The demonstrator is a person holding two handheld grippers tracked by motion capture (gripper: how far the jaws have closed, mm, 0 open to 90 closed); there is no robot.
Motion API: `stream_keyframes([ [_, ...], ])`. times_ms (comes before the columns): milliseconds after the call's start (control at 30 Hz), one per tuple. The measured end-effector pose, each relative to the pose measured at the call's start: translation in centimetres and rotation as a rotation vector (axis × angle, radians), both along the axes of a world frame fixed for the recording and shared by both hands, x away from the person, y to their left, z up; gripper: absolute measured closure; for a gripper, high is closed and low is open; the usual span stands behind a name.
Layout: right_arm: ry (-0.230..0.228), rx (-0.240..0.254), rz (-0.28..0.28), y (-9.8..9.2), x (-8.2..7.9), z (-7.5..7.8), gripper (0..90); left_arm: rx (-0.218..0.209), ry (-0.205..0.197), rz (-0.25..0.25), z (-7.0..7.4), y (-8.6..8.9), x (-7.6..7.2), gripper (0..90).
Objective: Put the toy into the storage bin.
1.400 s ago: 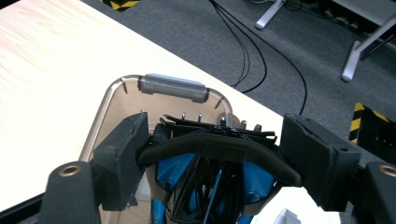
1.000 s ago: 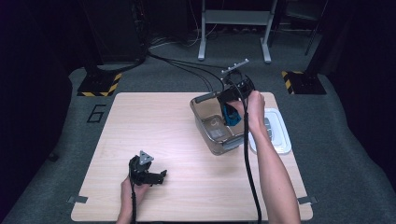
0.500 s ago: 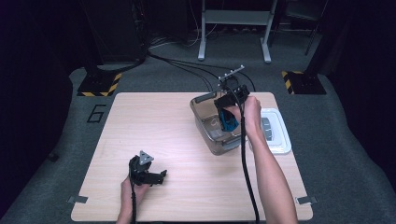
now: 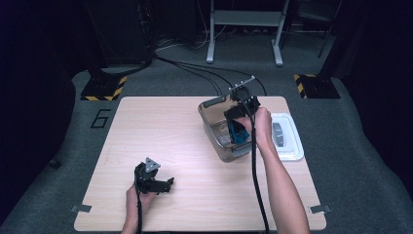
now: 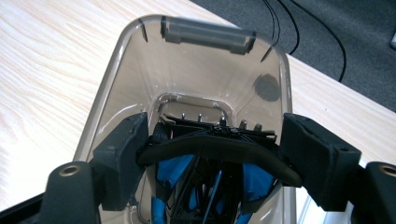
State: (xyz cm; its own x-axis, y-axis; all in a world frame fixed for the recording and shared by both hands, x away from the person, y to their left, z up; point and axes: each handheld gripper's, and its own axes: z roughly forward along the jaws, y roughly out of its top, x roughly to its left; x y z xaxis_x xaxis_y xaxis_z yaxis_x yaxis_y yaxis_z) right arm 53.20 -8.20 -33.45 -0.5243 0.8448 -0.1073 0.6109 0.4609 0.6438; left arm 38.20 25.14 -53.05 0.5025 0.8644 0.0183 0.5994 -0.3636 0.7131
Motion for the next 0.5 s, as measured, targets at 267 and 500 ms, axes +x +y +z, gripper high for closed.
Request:
stream_keyframes([
  [267,0.031,0.011,-0.011,0.2,-0.1,-1.3,24.3,0.000,0.000,0.000,0.0,0.0,0.0,1.4],
  [500,0.058,0.006,-0.010,0.2,-0.2,-2.1,24.3,0.000,0.000,-0.001,0.0,0.0,0.0,1.4],
])
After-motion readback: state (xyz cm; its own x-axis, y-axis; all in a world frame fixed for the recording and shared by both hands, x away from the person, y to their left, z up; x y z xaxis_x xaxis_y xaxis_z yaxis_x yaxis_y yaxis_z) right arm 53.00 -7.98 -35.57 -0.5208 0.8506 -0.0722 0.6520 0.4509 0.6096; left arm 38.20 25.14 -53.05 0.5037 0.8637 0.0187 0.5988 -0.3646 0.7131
